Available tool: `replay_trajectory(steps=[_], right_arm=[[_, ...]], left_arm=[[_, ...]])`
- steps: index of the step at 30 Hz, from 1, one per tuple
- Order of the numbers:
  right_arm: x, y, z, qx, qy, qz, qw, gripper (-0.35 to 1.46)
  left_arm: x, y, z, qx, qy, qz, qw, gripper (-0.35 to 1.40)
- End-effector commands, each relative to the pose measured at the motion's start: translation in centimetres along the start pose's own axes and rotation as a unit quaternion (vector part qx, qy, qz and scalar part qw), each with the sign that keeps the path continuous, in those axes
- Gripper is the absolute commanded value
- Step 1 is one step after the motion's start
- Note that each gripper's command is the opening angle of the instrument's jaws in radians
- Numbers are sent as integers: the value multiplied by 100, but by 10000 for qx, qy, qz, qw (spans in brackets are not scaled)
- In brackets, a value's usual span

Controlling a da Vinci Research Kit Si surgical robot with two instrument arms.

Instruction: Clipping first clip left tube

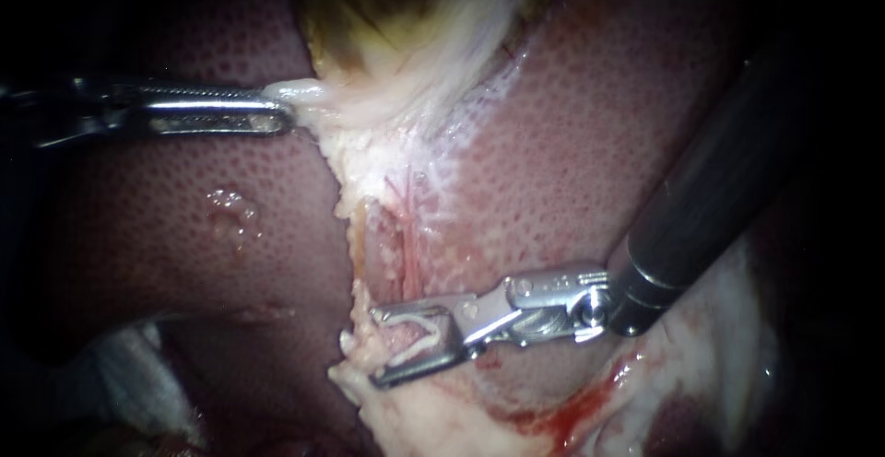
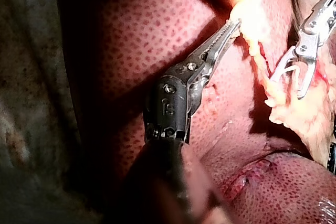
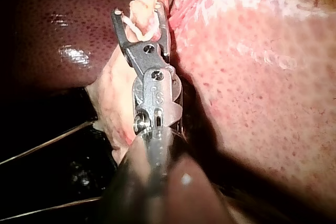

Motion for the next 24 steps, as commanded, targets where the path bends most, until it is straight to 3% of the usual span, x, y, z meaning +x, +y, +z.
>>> replay_trajectory(steps=[1, 13, 24], right_arm=[[0, 0, 0, -1, 0, -1, 10000, 50], [1, -2, -8, 32, 0, 8, 10000, 50], [30, -2, -57, -195, 97, 138, 9997, 52]], left_arm=[[0, 0, 0, -1, 0, -2, 10000, -35], [1, 0, -2, -6, -1, -2, 10000, -35], [2, 1, -3, -8, -1, -7, 10000, -35]])
